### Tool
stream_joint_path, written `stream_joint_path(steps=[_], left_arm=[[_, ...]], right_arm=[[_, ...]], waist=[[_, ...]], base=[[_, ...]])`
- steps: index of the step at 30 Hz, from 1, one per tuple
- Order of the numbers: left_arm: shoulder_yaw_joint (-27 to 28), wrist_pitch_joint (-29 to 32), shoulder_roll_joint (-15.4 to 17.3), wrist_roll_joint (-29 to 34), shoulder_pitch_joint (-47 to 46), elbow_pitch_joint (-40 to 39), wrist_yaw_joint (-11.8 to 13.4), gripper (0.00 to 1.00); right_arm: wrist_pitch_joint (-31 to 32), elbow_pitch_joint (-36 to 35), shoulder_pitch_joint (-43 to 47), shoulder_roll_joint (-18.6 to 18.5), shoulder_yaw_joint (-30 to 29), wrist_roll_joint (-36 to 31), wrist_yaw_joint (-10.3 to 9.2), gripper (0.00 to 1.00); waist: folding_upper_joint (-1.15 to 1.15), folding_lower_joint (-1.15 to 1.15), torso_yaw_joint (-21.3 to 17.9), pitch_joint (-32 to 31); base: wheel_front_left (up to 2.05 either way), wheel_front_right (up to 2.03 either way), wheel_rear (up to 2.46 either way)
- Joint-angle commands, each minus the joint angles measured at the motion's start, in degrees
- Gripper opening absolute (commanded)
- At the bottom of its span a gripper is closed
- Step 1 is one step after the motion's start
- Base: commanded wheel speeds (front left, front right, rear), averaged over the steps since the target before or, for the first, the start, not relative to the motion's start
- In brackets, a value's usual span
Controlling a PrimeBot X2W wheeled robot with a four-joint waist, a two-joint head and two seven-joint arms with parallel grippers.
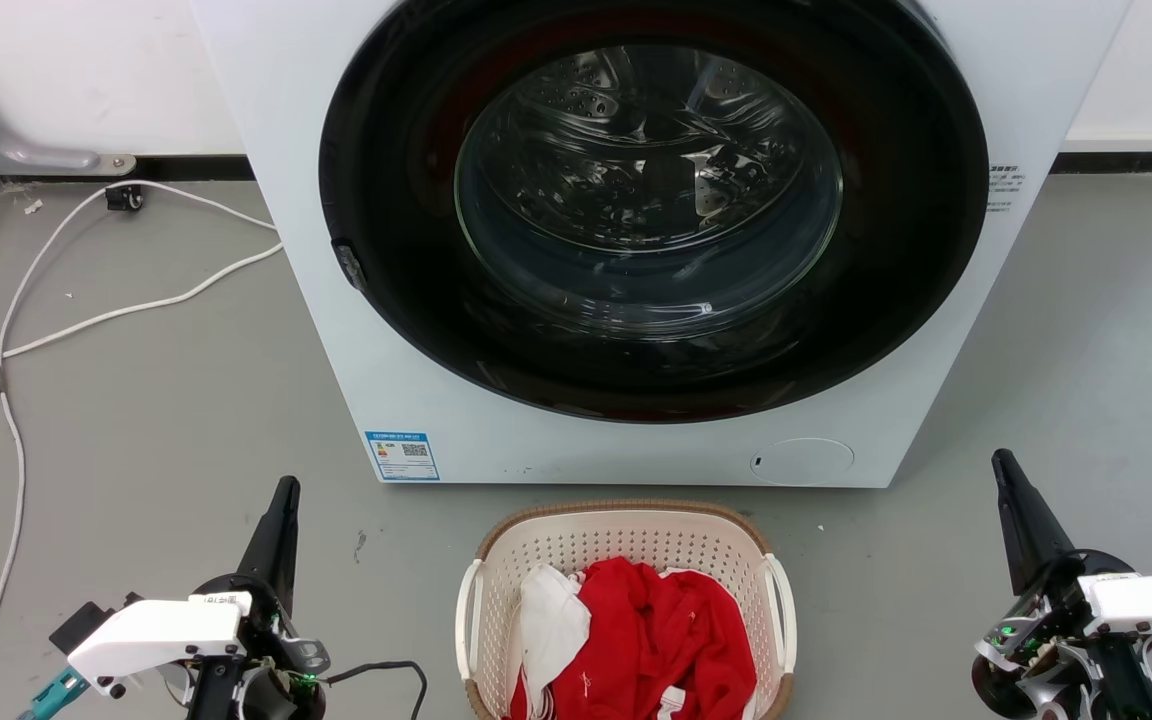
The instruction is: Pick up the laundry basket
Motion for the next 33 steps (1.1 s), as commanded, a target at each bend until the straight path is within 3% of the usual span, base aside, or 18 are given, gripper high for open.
stream_joint_path(steps=[1, 33], left_arm=[[0.2, 0.2, -0.1, 0.3, -0.6, 0.1, -0.2, 0.00], [0.4, 0.3, -0.2, 0.5, -0.7, 0.1, -0.2, 0.00]], right_arm=[[0.1, 0.0, -0.6, 0.2, -0.1, -0.2, 0.00, 0.00], [0.2, 0.0, -0.6, 0.3, -0.2, -0.4, 0.00, 0.00]], waist=[[0.00, 0.00, 0.0, 0.0], [0.00, 0.00, 0.0, 0.0]], base=[[0.00, 0.00, 0.00], [0.00, 0.00, 0.00]])
